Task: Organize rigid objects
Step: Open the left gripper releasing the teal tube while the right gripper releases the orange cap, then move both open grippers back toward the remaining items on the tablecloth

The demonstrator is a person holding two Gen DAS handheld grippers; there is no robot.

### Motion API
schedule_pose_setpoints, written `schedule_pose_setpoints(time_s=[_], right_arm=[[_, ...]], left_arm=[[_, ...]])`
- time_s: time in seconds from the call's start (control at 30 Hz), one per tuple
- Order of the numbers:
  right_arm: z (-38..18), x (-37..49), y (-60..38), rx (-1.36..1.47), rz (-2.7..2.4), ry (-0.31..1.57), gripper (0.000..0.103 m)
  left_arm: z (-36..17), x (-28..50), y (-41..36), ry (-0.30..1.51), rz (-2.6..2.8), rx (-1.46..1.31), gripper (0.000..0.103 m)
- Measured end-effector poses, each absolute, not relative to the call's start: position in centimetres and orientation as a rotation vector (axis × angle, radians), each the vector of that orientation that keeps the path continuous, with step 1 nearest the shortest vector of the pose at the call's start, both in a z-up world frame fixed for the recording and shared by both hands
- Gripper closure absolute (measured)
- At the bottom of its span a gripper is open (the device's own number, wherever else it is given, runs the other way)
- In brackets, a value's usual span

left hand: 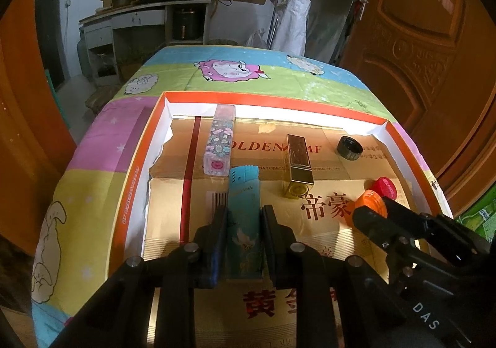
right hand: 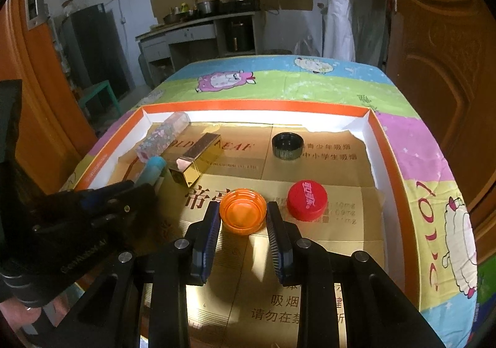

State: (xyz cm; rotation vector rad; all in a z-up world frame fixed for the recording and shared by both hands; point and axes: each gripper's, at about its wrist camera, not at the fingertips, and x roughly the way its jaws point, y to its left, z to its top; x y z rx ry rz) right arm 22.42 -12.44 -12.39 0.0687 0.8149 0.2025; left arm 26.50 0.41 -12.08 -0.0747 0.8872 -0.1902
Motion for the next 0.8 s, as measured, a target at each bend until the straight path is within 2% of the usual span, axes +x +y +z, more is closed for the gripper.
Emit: schedule_pose_setpoints(time_s=[0.1, 0.23, 0.37, 0.8], right_arm=[[-12.6, 22.5, -12.6, 0.079, 0.204, 0.822, 0.072], [-12.8, 22.8, -12.8, 0.092, 0.205, 0.836, 0.071], [-12.8, 22.7, -13.0, 0.103, 0.211, 0.834, 0.057], [-9.6, 19.7, -13.4, 0.101, 0.197, 0.775, 0.057]], left_arm=[[-12.0, 26.5, 0.3, 0.885, -0.19, -0.064, 0.079], [-11.8, 26.4, 0.2, 0.883, -0.194, -0.064, 0.066], [-11.5, 26.1, 0.6, 0.876, -0.185, -0.083, 0.065], [-8.4, 22.7, 1.6, 0.798, -0.189, -0.113, 0.065]])
